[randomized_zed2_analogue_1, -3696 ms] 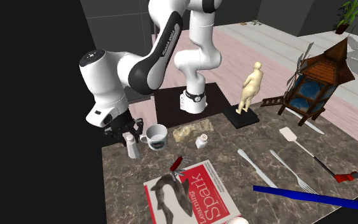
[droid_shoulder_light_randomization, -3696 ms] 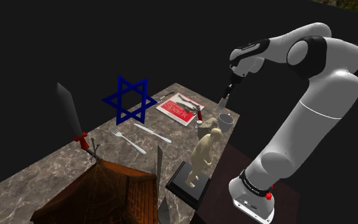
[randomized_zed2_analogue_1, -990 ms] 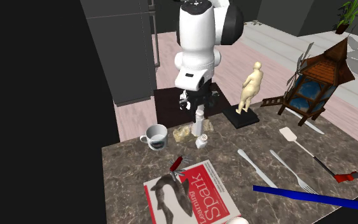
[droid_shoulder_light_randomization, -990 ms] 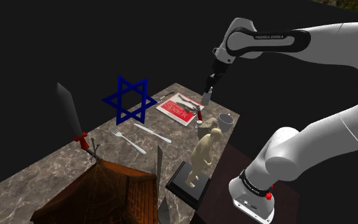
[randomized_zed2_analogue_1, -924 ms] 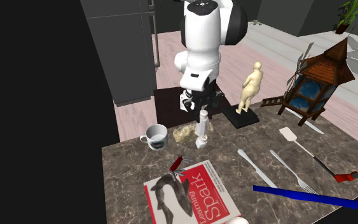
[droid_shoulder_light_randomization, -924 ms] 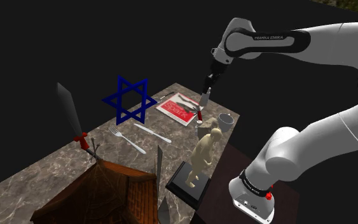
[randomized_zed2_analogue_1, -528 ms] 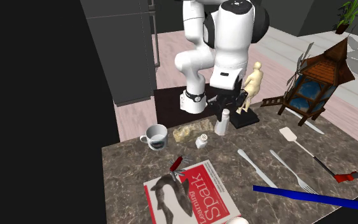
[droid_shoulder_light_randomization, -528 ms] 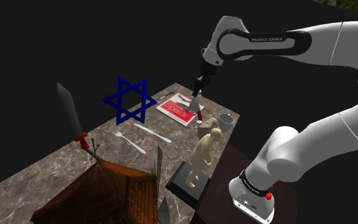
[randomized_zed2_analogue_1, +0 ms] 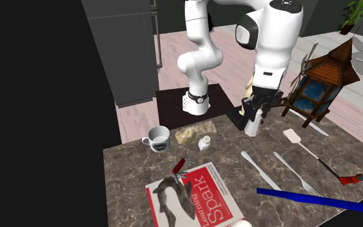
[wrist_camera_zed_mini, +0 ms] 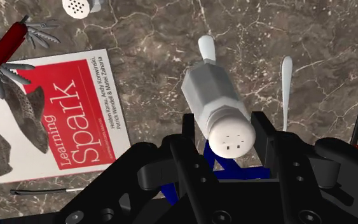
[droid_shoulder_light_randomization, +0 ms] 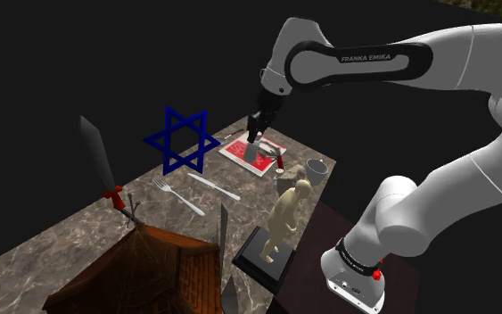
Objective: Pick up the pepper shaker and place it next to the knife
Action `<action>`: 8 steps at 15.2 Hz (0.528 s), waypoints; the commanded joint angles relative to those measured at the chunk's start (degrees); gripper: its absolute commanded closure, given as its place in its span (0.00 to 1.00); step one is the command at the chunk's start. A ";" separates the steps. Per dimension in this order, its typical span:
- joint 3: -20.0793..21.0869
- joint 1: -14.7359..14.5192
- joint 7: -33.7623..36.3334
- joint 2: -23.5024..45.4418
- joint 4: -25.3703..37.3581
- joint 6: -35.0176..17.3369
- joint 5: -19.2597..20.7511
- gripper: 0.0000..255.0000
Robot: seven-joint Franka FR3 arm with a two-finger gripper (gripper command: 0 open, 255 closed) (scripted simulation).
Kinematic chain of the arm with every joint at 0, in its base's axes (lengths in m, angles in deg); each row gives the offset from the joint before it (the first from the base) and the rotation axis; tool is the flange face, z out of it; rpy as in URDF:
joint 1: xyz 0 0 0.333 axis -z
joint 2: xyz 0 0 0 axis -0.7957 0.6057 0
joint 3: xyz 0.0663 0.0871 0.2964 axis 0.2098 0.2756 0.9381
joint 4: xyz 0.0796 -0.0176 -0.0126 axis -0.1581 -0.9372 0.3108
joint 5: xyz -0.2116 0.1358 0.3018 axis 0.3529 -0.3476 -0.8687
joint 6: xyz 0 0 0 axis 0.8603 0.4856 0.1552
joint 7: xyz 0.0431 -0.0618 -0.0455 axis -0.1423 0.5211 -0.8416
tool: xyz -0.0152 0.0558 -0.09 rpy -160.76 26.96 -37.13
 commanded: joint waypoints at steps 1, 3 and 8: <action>2.02 -1.22 2.89 1.30 1.20 -0.33 -0.67 1.00; 3.89 -2.32 5.55 2.87 2.62 -0.70 -1.17 1.00; 8.28 -4.92 12.18 7.67 7.27 -1.40 -1.75 1.00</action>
